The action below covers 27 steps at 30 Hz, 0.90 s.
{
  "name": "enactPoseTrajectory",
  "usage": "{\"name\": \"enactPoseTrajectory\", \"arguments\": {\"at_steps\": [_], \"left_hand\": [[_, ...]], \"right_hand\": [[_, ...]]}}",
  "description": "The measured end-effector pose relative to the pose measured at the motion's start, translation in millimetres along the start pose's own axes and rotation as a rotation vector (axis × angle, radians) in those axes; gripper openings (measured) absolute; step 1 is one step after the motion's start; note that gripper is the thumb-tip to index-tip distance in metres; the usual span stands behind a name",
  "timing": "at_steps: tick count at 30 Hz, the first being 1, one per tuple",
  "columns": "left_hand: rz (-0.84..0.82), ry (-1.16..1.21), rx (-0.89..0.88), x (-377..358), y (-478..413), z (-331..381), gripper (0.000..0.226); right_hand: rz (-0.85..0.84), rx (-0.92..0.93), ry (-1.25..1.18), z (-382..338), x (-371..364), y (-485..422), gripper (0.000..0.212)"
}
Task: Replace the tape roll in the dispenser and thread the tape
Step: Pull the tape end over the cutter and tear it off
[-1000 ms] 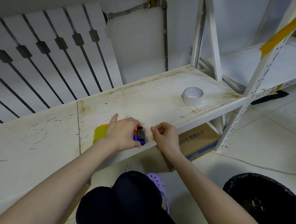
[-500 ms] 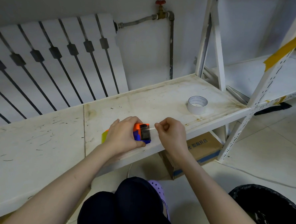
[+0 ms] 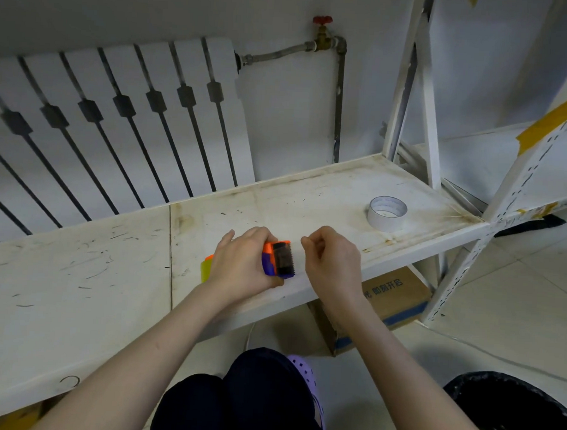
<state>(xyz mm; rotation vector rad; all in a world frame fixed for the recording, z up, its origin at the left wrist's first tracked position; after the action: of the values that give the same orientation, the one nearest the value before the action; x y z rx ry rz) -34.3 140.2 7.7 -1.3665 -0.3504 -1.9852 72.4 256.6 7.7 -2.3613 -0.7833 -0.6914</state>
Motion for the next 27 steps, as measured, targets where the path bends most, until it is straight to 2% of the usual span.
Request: {"name": "enactPoseTrajectory", "arguments": {"at_steps": [11,17,21,27], "left_hand": [[0.032,0.137,0.021,5.3,1.9,6.2,0.057],[0.022,0.21,0.061,4.0,-0.4,4.1,0.058],[-0.004,0.159,0.039,1.3,-1.1,8.1,0.058],[-0.003,0.179,0.044,1.4,1.2,5.6,0.062]], "right_hand": [[0.019,-0.106,-0.15,18.4,1.6,-9.9,0.014],[0.078,0.033,-0.119,-4.4,14.1,-15.8,0.015],[0.096,0.129,-0.06,-18.8,18.8,-13.7,0.015],[0.054,0.01,-0.141,13.5,6.7,-20.2,0.015]]}}
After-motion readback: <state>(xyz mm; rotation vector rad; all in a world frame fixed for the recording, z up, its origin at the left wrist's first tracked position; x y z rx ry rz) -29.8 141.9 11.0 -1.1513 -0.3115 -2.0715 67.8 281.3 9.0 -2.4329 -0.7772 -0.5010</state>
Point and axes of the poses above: each hand's wrist, its own y-axis away from the middle knuckle, its own x-axis out of the back of the hand, z = x × y, the point moved 7 cm from there along -y, towards the middle knuckle, and after that the axes turned 6 degrees about y, right-handed, at the moved point
